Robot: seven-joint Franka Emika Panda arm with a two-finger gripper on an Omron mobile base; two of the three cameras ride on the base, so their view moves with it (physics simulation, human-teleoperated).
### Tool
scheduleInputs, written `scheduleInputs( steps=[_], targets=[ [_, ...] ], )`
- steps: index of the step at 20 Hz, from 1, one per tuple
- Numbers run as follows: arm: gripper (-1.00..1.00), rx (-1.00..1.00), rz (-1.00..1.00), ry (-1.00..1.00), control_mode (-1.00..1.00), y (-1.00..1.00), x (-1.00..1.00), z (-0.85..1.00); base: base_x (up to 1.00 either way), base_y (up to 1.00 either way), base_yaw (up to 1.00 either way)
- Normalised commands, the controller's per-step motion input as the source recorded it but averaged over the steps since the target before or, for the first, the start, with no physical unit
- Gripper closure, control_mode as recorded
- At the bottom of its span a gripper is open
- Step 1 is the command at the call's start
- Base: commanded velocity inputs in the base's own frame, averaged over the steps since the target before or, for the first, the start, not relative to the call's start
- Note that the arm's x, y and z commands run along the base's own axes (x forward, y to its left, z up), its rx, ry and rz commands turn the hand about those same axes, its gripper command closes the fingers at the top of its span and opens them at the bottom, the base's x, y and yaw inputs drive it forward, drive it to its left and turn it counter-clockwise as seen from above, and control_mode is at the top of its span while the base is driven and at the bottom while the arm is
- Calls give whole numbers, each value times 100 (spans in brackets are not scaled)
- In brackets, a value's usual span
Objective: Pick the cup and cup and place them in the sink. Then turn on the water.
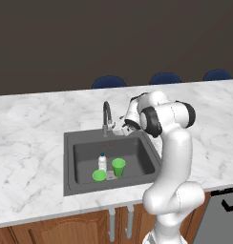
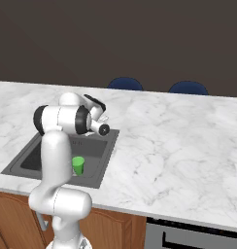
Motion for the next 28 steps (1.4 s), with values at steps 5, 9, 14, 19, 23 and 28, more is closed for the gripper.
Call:
scheduleInputs(
  steps=[5,9,14,19,23,28],
  targets=[
    [-100,0,-1,0,-100,0,29,-8,0,0,0],
    [-100,0,-3,2,-100,0,18,0,0,0,0],
    [-100,0,-4,3,-100,0,18,0,0,0,0],
    [-100,2,-4,4,-100,0,14,5,0,0,0],
    [-100,5,-3,1,-100,-3,0,19,0,0,0],
    [-100,5,-2,0,-100,-6,0,20,0,0,0]
  ],
)
